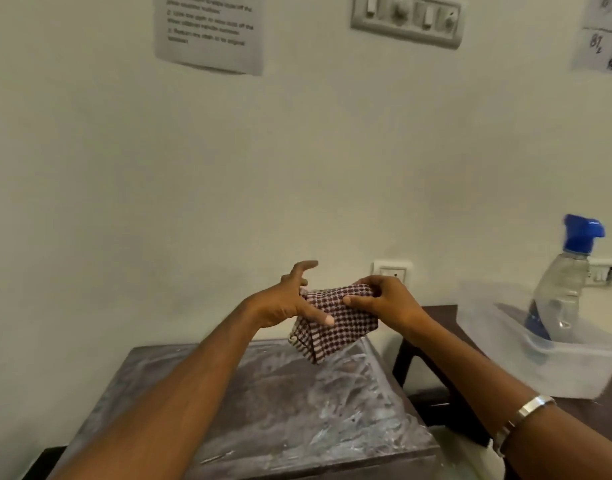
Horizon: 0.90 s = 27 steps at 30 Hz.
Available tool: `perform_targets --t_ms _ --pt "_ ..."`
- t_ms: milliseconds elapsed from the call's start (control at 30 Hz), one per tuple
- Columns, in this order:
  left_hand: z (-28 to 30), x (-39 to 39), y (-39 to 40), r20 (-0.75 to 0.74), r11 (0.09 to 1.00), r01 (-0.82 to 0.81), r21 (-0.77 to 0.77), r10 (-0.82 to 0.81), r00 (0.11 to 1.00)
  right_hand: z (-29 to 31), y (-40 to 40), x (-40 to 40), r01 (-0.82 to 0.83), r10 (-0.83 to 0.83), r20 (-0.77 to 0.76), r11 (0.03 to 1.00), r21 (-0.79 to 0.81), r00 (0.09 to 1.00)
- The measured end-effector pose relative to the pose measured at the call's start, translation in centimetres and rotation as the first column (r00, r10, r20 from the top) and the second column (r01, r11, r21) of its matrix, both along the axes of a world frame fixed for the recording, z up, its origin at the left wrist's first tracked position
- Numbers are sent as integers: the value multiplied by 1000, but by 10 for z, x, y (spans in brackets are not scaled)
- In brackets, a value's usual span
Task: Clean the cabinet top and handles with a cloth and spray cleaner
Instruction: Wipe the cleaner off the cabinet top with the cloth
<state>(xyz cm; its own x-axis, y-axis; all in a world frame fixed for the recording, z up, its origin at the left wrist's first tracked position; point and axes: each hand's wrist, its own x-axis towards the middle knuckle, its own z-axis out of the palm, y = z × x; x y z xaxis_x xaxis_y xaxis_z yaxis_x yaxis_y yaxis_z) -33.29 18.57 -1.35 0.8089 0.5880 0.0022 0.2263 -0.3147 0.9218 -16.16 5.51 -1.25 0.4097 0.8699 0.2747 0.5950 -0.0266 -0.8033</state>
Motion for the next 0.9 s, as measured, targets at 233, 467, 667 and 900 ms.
perform_targets --t_ms 233,467,667,900 --pt "-49 4 38 -141 987 -59 148 80 987 -55 41 3 -111 111 -43 994 8 993" --pt "-97 40 51 -37 996 -86 19 87 995 -98 57 32 -439 348 -650 898 25 676" --pt "-122 77 54 107 991 -74 -107 86 991 -116 47 67 -573 388 -833 812 108 393" --pt "-142 119 45 208 945 -254 209 210 955 -131 70 81 -275 221 -628 961 11 746"
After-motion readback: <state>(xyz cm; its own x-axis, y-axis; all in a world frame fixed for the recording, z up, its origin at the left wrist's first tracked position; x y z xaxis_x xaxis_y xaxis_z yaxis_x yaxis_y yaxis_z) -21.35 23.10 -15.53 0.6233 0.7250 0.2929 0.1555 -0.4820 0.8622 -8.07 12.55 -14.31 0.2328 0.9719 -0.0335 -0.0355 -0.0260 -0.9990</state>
